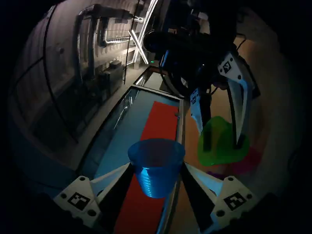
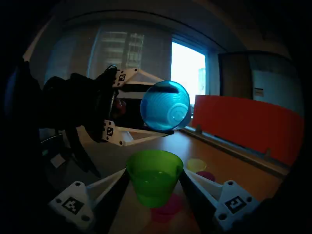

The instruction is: Pour water

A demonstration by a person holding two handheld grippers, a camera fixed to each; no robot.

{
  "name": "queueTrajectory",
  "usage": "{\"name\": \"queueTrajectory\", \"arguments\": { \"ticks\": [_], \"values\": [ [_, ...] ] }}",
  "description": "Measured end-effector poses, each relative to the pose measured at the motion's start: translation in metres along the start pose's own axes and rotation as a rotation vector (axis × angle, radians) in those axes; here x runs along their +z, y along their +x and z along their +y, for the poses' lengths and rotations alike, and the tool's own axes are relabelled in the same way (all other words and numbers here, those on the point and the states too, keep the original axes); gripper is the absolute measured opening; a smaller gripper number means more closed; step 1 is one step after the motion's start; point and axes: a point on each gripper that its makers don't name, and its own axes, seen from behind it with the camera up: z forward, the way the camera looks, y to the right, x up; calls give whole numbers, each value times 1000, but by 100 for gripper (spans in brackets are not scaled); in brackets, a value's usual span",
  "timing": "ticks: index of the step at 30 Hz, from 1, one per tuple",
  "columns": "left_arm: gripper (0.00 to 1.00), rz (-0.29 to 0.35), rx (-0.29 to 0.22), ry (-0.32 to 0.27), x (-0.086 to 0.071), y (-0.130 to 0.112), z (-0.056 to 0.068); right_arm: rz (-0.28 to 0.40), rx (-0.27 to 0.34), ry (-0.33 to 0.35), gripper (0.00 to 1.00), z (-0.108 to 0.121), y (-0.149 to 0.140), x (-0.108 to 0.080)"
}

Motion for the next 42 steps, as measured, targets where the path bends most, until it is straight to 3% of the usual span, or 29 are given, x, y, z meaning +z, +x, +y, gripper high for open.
{"name": "queueTrajectory", "arguments": {
  "ticks": [20,27,36,42],
  "values": [
    [81,-63,-429,4,-5,-23,-7,13,-17,-13,89,1,11,-6],
    [81,-101,-570,-14,-1,-36,0,20,-19,-16,89,0,14,-6],
    [81,-147,-691,-23,0,-51,4,21,-19,-25,89,2,15,-6],
    [81,-181,-835,-24,1,-60,5,22,-22,-33,89,3,17,-6]
  ]
}}
